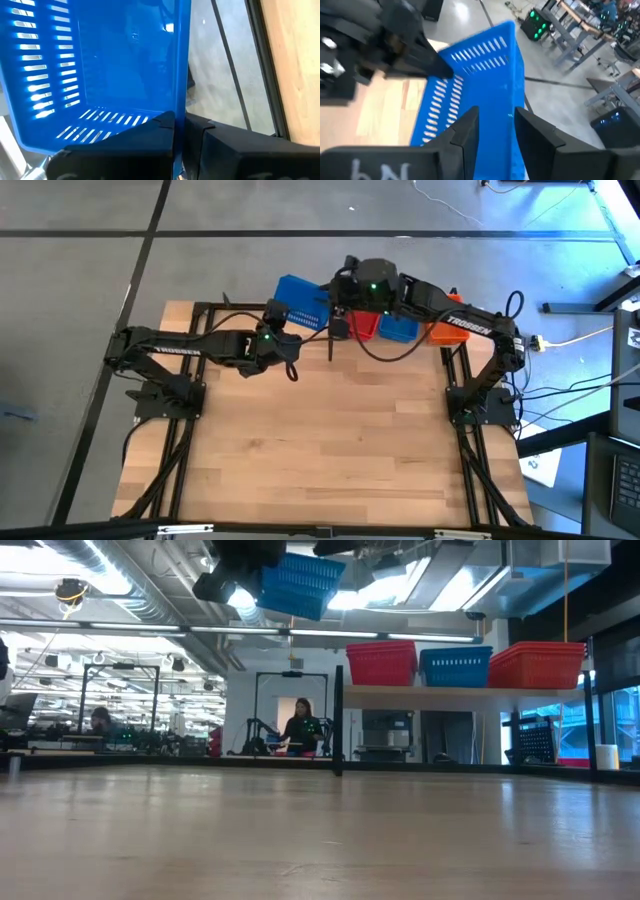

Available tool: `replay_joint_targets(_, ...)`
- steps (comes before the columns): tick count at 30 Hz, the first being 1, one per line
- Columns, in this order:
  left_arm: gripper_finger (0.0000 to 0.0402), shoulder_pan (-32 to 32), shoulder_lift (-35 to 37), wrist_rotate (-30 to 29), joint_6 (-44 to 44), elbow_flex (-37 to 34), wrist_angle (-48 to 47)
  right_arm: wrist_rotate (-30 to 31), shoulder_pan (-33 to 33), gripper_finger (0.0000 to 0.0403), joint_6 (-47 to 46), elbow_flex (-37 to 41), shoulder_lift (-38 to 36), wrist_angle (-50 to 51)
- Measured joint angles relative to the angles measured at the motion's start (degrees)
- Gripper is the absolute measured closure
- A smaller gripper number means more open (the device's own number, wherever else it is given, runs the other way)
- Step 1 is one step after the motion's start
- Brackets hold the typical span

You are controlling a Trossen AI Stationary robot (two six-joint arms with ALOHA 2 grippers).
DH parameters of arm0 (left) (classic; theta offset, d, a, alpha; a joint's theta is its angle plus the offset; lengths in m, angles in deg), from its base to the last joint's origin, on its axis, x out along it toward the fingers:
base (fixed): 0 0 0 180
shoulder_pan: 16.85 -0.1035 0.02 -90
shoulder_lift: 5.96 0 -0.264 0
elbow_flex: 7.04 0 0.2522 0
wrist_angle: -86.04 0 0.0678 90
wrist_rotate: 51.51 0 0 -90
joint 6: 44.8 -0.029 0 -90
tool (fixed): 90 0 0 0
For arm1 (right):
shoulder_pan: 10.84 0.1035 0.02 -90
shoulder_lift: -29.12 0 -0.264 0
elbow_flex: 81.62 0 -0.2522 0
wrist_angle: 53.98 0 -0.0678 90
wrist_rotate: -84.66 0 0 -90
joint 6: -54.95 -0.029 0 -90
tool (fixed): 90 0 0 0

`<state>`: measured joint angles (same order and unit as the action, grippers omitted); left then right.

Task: Stack baskets on shelf by color
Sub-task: Stack the blue bin on top of the stacked blue bins on the shelf

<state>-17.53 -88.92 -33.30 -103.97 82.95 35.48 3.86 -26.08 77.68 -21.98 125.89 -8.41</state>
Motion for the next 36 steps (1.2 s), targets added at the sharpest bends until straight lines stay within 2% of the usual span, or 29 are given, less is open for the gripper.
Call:
replay_joint_targets(14, 0.0401, 3.0, -0.1, 0.3, 0.0, 0.0, 0.1, -0.2, -2.7, 0.0277, -3.6, 0.0, 0.2, 3.4)
replay_joint_targets(19, 0.0401, 3.2, 0.1, 0.3, -0.1, 0.0, 0.6, -2.8, -3.2, 0.0277, -2.7, 0.0, 1.2, 5.9)
replay_joint_targets(24, 0.0401, 3.2, 0.1, 0.4, -2.5, 0.0, 1.6, -1.1, -3.0, 0.0279, -2.9, 0.0, 3.1, 7.8)
replay_joint_targets(27, 0.0402, 3.2, 0.1, 0.4, -3.1, 0.0, 1.9, -0.8, -3.1, 0.0295, -2.7, 0.0, 4.0, 7.4)
replay_joint_targets(34, 0.0401, 3.2, 0.1, 2.0, -3.1, 0.0, 2.3, -0.2, -3.2, 0.0386, -2.7, 0.0, 4.0, 7.2)
replay_joint_targets(36, 0.0401, 3.2, 0.1, 3.3, -5.0, 0.0, 2.4, 0.0, -3.2, 0.0396, -2.7, 0.0, 3.9, 7.4)
